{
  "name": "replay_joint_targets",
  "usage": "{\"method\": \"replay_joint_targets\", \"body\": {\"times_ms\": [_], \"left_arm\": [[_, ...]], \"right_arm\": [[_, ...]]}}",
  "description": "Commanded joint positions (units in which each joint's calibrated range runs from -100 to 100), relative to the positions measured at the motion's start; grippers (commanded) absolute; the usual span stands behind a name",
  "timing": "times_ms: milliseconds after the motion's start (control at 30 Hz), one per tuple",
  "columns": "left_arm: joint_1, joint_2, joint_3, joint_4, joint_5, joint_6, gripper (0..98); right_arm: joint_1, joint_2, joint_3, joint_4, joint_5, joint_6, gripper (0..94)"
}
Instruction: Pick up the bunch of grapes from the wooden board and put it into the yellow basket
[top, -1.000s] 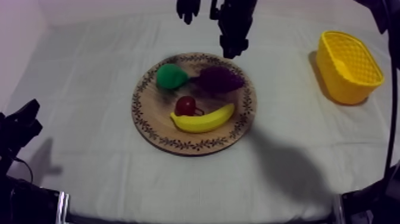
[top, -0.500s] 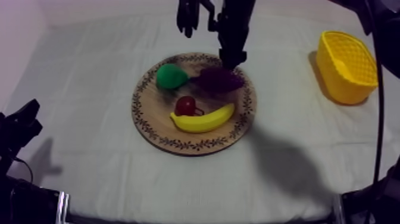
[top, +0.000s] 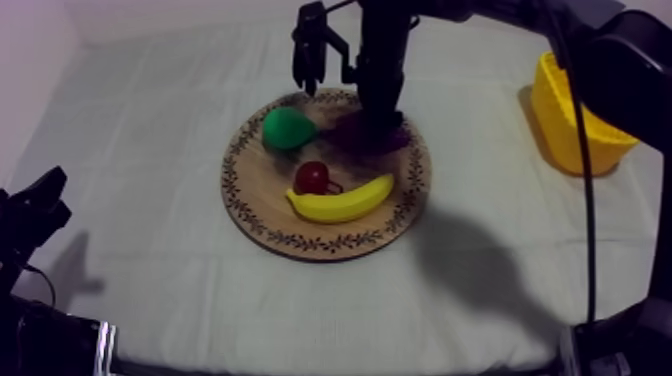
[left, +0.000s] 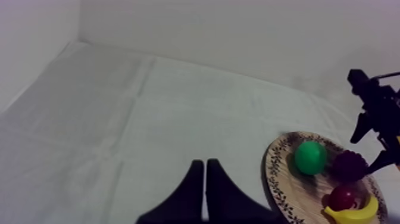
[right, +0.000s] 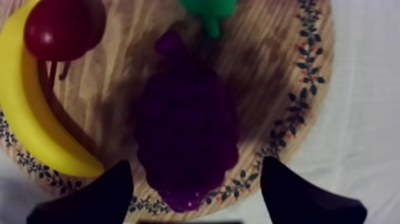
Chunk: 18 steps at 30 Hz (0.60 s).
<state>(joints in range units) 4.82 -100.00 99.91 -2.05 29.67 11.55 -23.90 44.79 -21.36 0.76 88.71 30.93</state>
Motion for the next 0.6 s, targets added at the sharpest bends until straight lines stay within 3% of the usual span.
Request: {"method": "replay_joint_targets", "body": {"times_ms": [0, 333, 567], "left_arm": [[-0.01, 0.0, -0.02, -0.02, 0.0, 0.0, 0.1], [-0.01, 0.0, -0.02, -0.02, 0.0, 0.0, 0.1], [-0.01, 0.0, -0.02, -0.02, 0.0, 0.0, 0.1]], "right_arm": [[-0.06, 1.43, -0.37, -0.2, 0.15, 0.32, 60.3], [0.08, 6.8, -2.94, -0.63, -0.08, 1.29, 58.3], [0.35, 7.85, -4.23, -0.72, -0.66, 1.09, 38.3]]}}
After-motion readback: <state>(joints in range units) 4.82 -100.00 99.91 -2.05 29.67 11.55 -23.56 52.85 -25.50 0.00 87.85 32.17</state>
